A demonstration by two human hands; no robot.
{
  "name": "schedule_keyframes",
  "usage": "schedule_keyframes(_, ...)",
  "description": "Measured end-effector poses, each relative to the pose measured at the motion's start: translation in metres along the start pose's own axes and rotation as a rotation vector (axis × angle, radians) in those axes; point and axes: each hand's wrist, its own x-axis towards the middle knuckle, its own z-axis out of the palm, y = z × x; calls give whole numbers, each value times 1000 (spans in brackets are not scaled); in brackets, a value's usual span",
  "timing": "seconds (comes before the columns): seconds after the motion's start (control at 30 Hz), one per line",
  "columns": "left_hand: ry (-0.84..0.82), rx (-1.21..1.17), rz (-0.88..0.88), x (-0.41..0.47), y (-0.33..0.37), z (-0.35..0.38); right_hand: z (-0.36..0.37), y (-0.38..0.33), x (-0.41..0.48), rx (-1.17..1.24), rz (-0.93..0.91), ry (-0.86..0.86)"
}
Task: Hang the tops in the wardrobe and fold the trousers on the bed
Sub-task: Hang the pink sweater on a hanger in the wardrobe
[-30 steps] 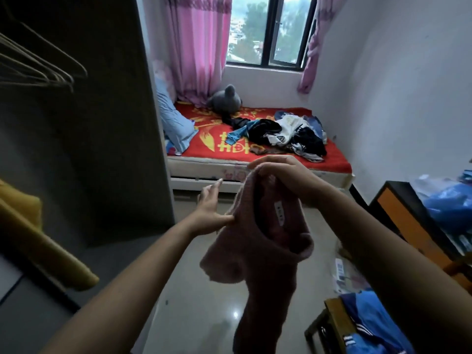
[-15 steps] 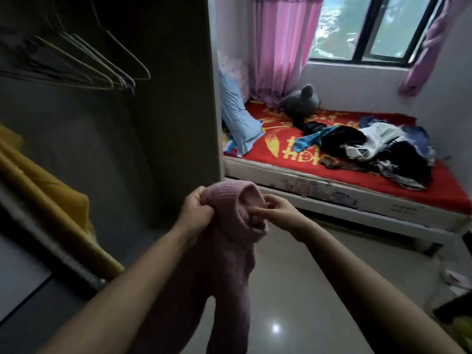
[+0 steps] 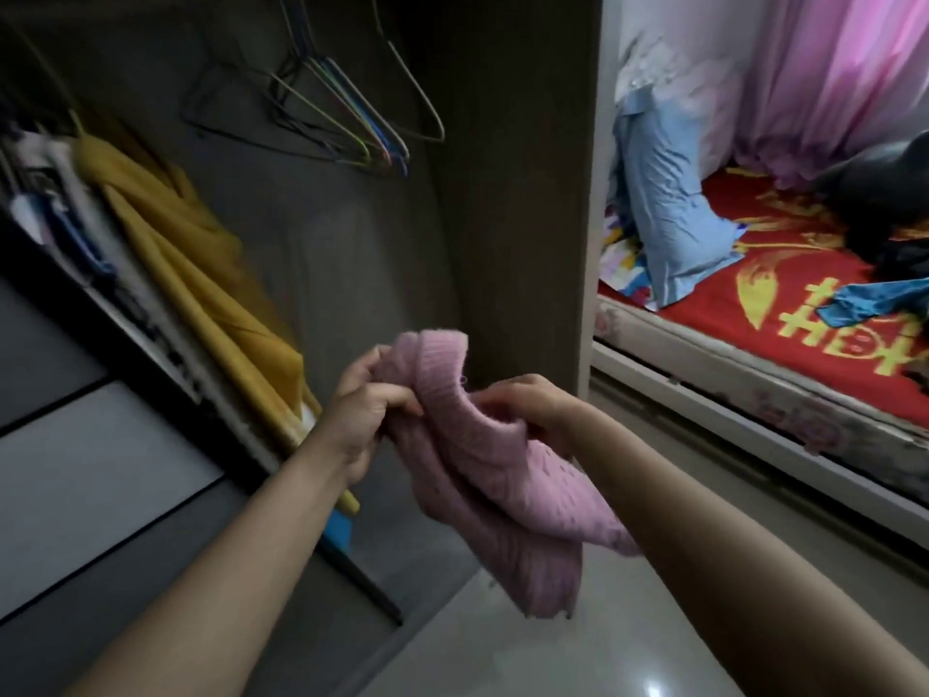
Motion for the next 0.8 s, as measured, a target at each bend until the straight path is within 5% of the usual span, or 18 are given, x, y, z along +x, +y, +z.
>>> schedule_keyframes(0.1, 22, -6, 57, 9, 3, -2, 9, -3, 16, -67, -85, 39)
schedule_keyframes(0.23, 94, -146, 109, 35, 10, -17, 7, -20, 30, -619, -255, 5)
schedule_keyframes(0.37, 133, -293, 127, 74, 19, -23, -8, -29, 38, -736, -46, -125)
schedule_keyframes(0.47, 115, -321, 143, 104, 33, -30, -11, -50, 49, -629, 23, -37)
schedule_keyframes(0.6, 221, -286, 174, 143, 40, -62, -9, -110, 76, -269, -251, 307)
schedule_keyframes(0.8, 372, 159, 160, 194, 25, -121, 54, -205, 99, -17, -598, 195)
